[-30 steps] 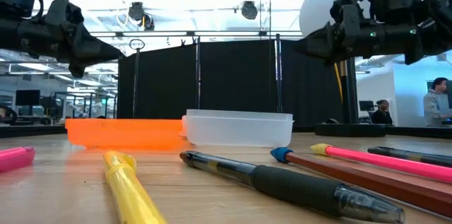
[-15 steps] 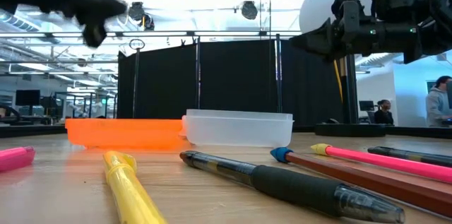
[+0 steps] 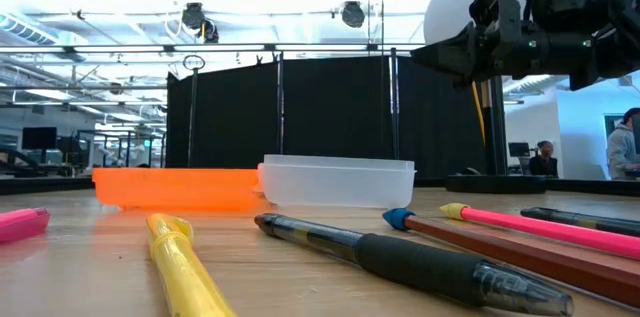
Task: Pick & place school supplies into a supply box
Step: Put the black pen into the transparent supply box
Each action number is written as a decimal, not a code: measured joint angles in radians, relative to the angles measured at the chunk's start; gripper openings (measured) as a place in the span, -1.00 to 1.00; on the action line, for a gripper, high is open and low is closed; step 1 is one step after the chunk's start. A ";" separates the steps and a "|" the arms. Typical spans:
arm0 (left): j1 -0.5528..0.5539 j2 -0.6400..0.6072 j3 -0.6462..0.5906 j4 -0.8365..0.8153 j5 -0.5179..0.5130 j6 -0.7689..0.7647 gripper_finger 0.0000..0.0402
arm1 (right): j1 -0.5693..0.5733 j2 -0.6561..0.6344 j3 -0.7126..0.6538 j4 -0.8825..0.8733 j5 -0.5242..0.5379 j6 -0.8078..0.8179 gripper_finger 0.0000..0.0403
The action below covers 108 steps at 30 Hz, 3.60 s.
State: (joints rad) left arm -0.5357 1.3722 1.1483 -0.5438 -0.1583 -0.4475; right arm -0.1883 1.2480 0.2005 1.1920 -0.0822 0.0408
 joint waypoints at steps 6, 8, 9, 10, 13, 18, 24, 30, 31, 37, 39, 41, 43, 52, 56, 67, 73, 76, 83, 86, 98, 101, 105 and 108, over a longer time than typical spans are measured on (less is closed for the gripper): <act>-0.143 0.265 0.165 -0.064 -0.031 0.081 -0.71 | 0.000 0.000 0.000 -0.018 0.000 0.011 -1.00; -0.183 0.346 0.209 -0.081 -0.056 0.138 -0.71 | 0.000 0.000 0.000 -0.023 0.001 0.025 -1.00; -0.202 0.384 0.231 -0.101 -0.056 0.167 -0.71 | 0.000 0.000 0.000 -0.023 0.000 0.026 -1.00; -0.219 0.419 0.251 -0.124 -0.056 0.194 -0.71 | 0.000 0.000 0.000 -0.022 0.001 0.026 -1.00; -0.254 0.513 0.294 -0.197 -0.052 0.301 -0.71 | 0.000 0.000 0.000 -0.022 0.001 0.026 -1.00; -0.265 0.594 0.318 -0.261 -0.011 0.388 -0.71 | 0.000 0.000 0.000 -0.022 0.001 0.026 -1.00; -0.268 0.607 0.319 -0.267 0.064 0.392 -0.71 | 0.000 0.000 0.000 -0.023 0.001 0.028 -1.00; -0.277 0.607 0.319 -0.276 0.072 0.398 -0.70 | 0.000 0.000 0.000 -0.037 0.000 0.052 -1.00; -0.276 0.607 0.319 -0.280 0.072 0.399 -0.68 | 0.000 0.000 0.000 -0.037 0.000 0.052 -1.00; -0.270 0.615 0.319 -0.295 0.053 0.417 -0.37 | 0.000 0.000 0.000 -0.040 0.000 0.052 -1.00; -0.272 0.619 0.319 -0.298 0.035 0.438 -0.25 | 0.000 0.000 0.000 -0.049 0.000 0.052 -1.00; -0.272 0.622 0.319 -0.289 0.025 0.464 -0.15 | 0.000 0.000 0.000 -0.051 0.000 0.048 -1.00; -0.272 0.627 0.319 -0.282 0.020 0.490 -0.07 | 0.000 0.000 0.000 -0.051 0.000 0.055 -1.00; -0.272 0.654 0.312 -0.275 0.053 0.517 -0.03 | -0.001 -0.069 0.000 -0.109 -0.059 0.073 -1.00; -0.282 0.676 0.311 -0.286 0.080 0.538 -0.02 | 0.000 -0.113 0.000 -0.126 -0.201 0.067 -1.00; -0.289 0.686 0.310 -0.290 0.081 0.564 -0.03 | 0.002 -0.131 0.000 -0.158 -0.208 0.047 -1.00; -0.267 0.676 0.234 -0.190 0.143 0.577 -0.03 | 0.002 -0.131 0.000 -0.157 -0.208 0.044 -1.00; -0.260 0.674 0.182 -0.133 0.166 0.576 -0.03 | 0.002 -0.130 0.000 -0.157 -0.208 0.044 -1.00; -0.259 0.674 0.161 -0.101 0.190 0.639 -0.15 | 0.002 -0.130 0.000 -0.157 -0.208 0.044 -1.00; -0.260 0.674 0.160 -0.095 0.197 0.649 -0.38 | 0.002 -0.130 0.000 -0.157 -0.208 0.044 -1.00; -0.266 0.674 0.155 -0.080 0.202 0.656 -0.86 | 0.002 -0.130 0.000 -0.158 -0.208 0.070 -1.00; -0.275 0.672 0.166 -0.121 0.166 0.689 -0.82 | 0.002 -0.130 0.000 -0.158 -0.208 0.078 -1.00; -0.276 0.642 0.182 -0.179 0.121 0.706 -0.83 | 0.002 -0.130 0.000 -0.158 -0.208 0.078 -1.00; -0.263 0.615 0.183 -0.209 0.065 0.737 -0.87 | 0.002 -0.130 0.000 -0.158 -0.208 0.078 -1.00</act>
State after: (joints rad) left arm -0.7987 1.9869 1.3317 -0.7524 -0.0931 0.2895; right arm -0.1860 1.1179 0.2001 1.0340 -0.2905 0.1188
